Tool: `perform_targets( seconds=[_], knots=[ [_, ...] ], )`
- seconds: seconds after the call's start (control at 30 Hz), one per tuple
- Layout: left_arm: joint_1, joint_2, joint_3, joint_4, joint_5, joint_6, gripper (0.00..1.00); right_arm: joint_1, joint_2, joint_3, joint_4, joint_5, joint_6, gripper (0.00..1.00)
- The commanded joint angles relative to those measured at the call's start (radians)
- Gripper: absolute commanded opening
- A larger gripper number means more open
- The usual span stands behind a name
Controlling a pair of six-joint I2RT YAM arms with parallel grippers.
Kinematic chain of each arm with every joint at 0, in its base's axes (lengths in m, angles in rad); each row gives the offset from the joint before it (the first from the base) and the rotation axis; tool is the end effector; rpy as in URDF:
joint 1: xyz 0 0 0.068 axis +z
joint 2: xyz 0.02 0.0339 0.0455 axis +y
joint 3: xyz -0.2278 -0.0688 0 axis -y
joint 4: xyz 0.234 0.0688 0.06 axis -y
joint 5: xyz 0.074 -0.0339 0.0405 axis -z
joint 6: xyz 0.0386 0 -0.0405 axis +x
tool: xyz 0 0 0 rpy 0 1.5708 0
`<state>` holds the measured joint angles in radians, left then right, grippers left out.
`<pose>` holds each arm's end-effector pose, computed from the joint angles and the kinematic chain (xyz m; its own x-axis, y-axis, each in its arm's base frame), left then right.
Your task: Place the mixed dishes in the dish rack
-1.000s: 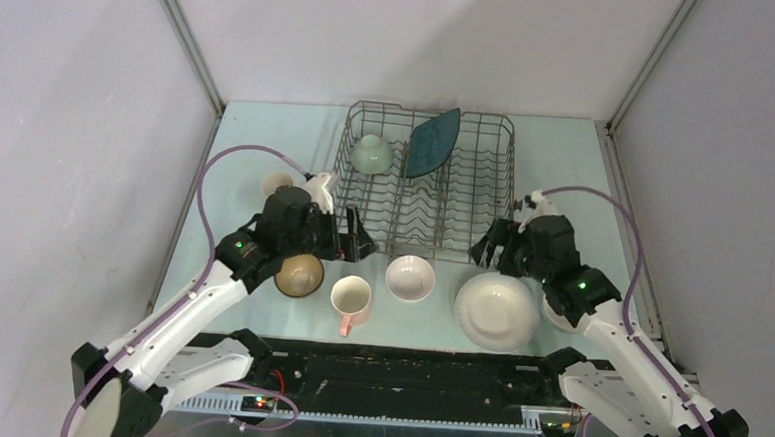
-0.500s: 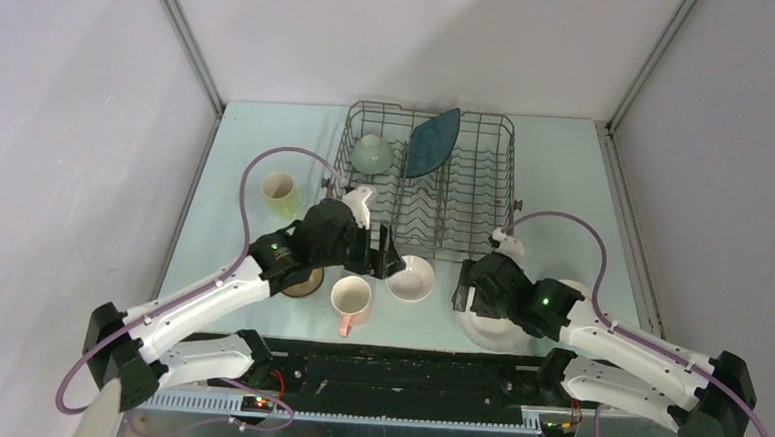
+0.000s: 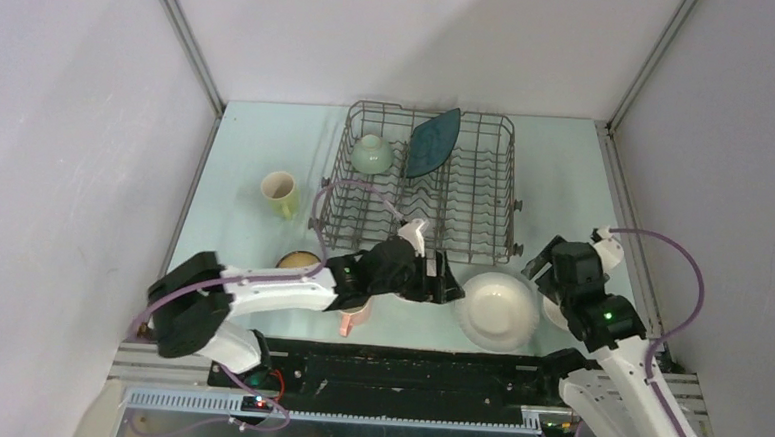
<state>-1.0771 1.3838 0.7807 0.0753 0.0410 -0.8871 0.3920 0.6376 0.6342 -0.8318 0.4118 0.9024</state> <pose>0.1416 -0.2664 0.1973 -0.8459 -0.0628 -0.5297 0.3813 0.6232 -0.6828 0.1395 0.0409 0.2272 -0.5046 0.5696 -0.6488 0.4746 0.8107 0.3427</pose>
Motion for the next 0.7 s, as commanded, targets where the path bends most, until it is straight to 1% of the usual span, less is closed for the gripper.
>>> perform_targets(
  seconds=[0.0,0.07,0.17,0.33,0.47,0.57,0.6,0.63,0.67],
  knots=[
    [-0.032,0.156,0.025,0.255,-0.03,-0.19,0.91,-0.114,-0.046,0.038,0.05,-0.093,-0.097,0.8],
    [-0.051,0.221,0.03,0.295,-0.036,-0.231,0.9,-0.139,-0.057,0.037,0.061,-0.126,-0.102,0.79],
    [-0.071,0.307,0.056,0.309,-0.038,-0.268,0.88,-0.148,-0.069,0.034,0.071,-0.147,-0.104,0.79],
    [-0.079,0.365,0.095,0.307,-0.033,-0.292,0.86,-0.15,-0.097,0.021,0.082,-0.159,-0.114,0.79],
    [-0.083,0.42,0.128,0.336,0.003,-0.309,0.8,-0.157,-0.111,0.014,0.083,-0.16,-0.123,0.79],
    [-0.087,0.463,0.144,0.355,0.028,-0.327,0.69,-0.163,-0.12,0.01,0.083,-0.165,-0.127,0.78],
    [-0.087,0.466,0.14,0.361,0.029,-0.33,0.61,-0.164,-0.123,0.009,0.085,-0.167,-0.128,0.78],
    [-0.087,0.469,0.135,0.37,0.024,-0.335,0.56,-0.165,-0.126,0.009,0.085,-0.17,-0.129,0.78],
    [-0.087,0.464,0.126,0.376,0.009,-0.336,0.45,-0.167,-0.13,0.009,0.087,-0.173,-0.131,0.77]
  ],
)
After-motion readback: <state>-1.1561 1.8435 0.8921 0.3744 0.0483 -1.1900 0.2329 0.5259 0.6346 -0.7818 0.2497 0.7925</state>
